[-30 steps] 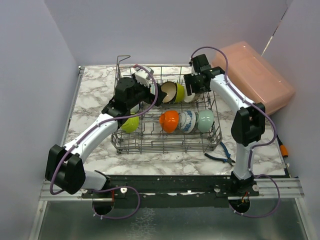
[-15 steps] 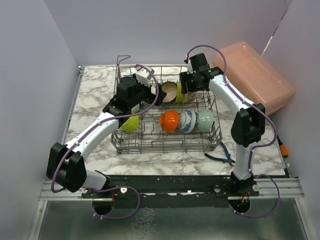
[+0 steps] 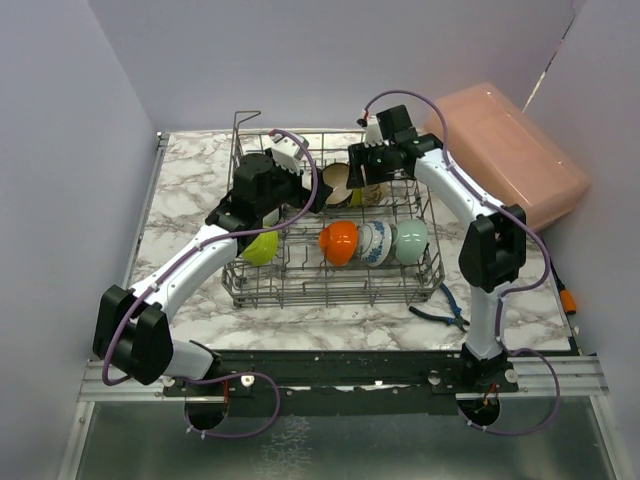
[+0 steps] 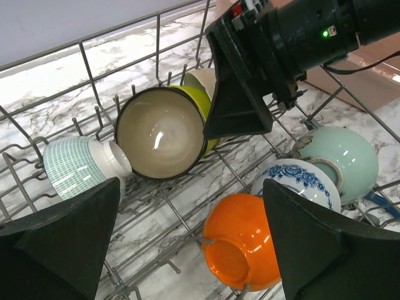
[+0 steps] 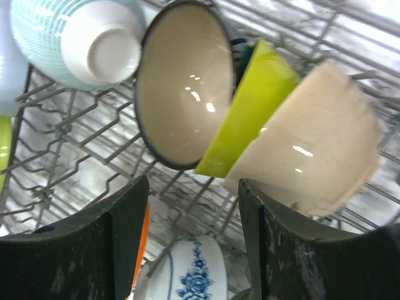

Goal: Load the bowls into the dish rack
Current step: Adjust the bowl in the dish rack.

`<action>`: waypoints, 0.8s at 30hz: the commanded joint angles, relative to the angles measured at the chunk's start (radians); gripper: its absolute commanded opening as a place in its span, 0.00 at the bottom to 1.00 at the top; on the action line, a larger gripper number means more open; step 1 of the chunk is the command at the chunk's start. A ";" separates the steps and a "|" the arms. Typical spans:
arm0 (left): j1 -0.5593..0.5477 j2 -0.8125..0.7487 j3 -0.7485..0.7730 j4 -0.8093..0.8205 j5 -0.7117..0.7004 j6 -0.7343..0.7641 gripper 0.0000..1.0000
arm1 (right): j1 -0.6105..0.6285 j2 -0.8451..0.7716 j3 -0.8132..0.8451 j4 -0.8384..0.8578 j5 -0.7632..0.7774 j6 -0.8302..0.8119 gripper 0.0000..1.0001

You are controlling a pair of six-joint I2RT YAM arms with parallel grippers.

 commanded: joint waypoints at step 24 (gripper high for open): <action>-0.004 0.010 0.038 0.003 0.014 -0.019 0.95 | 0.002 -0.102 -0.009 -0.013 0.166 0.051 0.72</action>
